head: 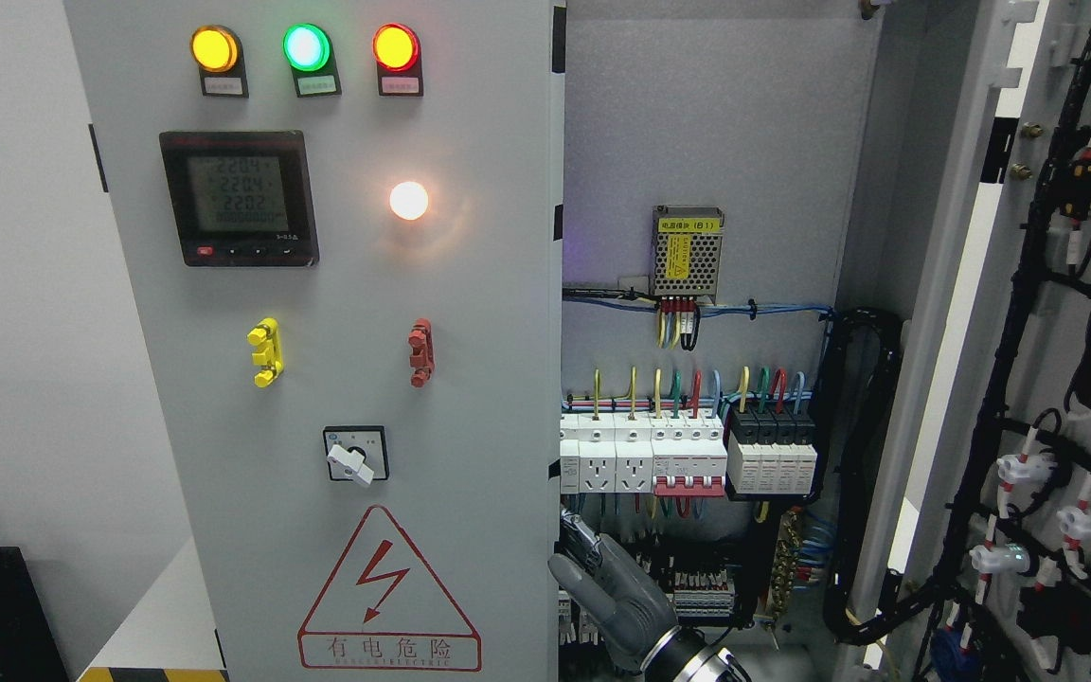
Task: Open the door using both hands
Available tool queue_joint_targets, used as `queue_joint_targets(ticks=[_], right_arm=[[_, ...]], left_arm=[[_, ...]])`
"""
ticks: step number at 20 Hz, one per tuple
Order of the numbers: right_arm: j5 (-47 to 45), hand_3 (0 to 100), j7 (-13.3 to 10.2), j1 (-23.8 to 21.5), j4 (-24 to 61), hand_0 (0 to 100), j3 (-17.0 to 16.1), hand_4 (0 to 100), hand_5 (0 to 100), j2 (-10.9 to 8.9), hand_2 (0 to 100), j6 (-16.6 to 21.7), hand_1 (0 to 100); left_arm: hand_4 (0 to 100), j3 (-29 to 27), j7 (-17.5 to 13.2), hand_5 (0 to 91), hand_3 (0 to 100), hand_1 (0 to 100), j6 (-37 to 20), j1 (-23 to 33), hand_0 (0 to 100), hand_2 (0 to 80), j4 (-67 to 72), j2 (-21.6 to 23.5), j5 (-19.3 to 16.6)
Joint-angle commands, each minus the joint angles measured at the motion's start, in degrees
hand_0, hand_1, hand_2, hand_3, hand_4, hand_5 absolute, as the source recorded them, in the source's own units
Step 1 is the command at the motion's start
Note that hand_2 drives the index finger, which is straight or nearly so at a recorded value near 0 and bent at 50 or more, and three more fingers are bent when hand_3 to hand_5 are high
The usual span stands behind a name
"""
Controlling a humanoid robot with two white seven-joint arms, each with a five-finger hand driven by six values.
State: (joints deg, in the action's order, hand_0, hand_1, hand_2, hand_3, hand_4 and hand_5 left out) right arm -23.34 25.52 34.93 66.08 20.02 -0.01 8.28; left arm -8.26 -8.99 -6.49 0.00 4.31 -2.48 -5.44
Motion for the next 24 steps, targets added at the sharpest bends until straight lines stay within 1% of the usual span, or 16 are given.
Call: queue_joint_targets(ticks=[1, 8, 9, 10, 11, 13, 16, 19, 20, 22, 24], right_arm=[[0.0, 0, 0.3, 0.1, -0.2, 12, 0.1, 0, 0, 1.85, 0, 0.1, 39], [0.0, 0, 0.4, 0.0, 0.1, 12, 0.2, 0, 0, 2.03, 0, 0.2, 39], [0.0, 0, 1.0, -0.2, 0.5, 12, 0.2, 0, 0, 2.12, 0, 0.2, 39], [0.0, 0, 2.3, -0.4, 0.6, 12, 0.2, 0, 0, 2.03, 0, 0.3, 39], [0.0, 0, 3.0, -0.5, 0.8, 12, 0.3, 0, 0, 2.12, 0, 0.3, 39], [0.0, 0, 3.3, -1.0, 1.8, 12, 0.5, 0, 0, 2.03, 0, 0.4, 39], [0.0, 0, 4.5, -1.6, 2.7, 12, 0.6, 0, 0, 2.03, 0, 0.5, 39], [-0.5, 0, 4.8, -2.5, 4.2, 12, 1.2, 0, 0, 2.03, 0, 0.6, 39], [-2.0, 0, 4.8, -2.7, 4.8, 12, 1.5, 0, 0, 2.03, 0, 0.5, 39], [-4.9, 0, 4.8, -2.9, 5.7, 12, 3.3, 0, 0, 1.94, 0, 0.3, 39], [-5.1, 0, 4.8, -3.2, 6.6, 12, 3.7, 0, 0, 1.77, 0, 0.3, 39]], left_arm=[[0, 0.0, 0.0, 0.0, 0, 39, 0.0, 1.0, 12, 0.0, 0.0, -0.1, 0.0], [0, 0.0, 0.0, 0.0, 0, 39, 0.0, 1.0, 12, 0.0, 0.0, 0.0, 0.1], [0, 0.0, 0.0, 0.0, 0, 39, 0.0, 1.0, 12, 0.0, 0.0, -0.1, 0.0], [0, 0.0, 0.0, 0.0, 0, 39, 0.0, 1.0, 12, 0.0, 0.0, 0.0, 0.0], [0, 0.0, 0.0, 0.0, 0, 39, 0.0, 1.0, 12, 0.0, 0.0, -0.1, 0.0], [0, 0.0, 0.0, 0.0, 0, 39, 0.0, 1.0, 12, 0.0, 0.0, 0.0, 0.0], [0, 0.0, 0.0, 0.0, 0, 39, 0.0, 1.0, 12, 0.0, 0.0, 0.0, 0.0], [0, 0.0, 0.0, 0.0, 0, 39, 0.0, 1.0, 12, 0.0, 0.0, 0.0, 0.1], [0, 0.0, 0.0, 0.0, 0, 39, 0.0, 1.0, 12, 0.0, 0.0, 0.0, 0.0], [0, 0.0, 0.0, 0.0, 0, 39, 0.0, 1.0, 12, 0.0, 0.0, 0.0, 0.0], [0, 0.0, 0.0, 0.0, 0, 39, 0.0, 1.0, 12, 0.0, 0.0, 0.0, 0.0]])
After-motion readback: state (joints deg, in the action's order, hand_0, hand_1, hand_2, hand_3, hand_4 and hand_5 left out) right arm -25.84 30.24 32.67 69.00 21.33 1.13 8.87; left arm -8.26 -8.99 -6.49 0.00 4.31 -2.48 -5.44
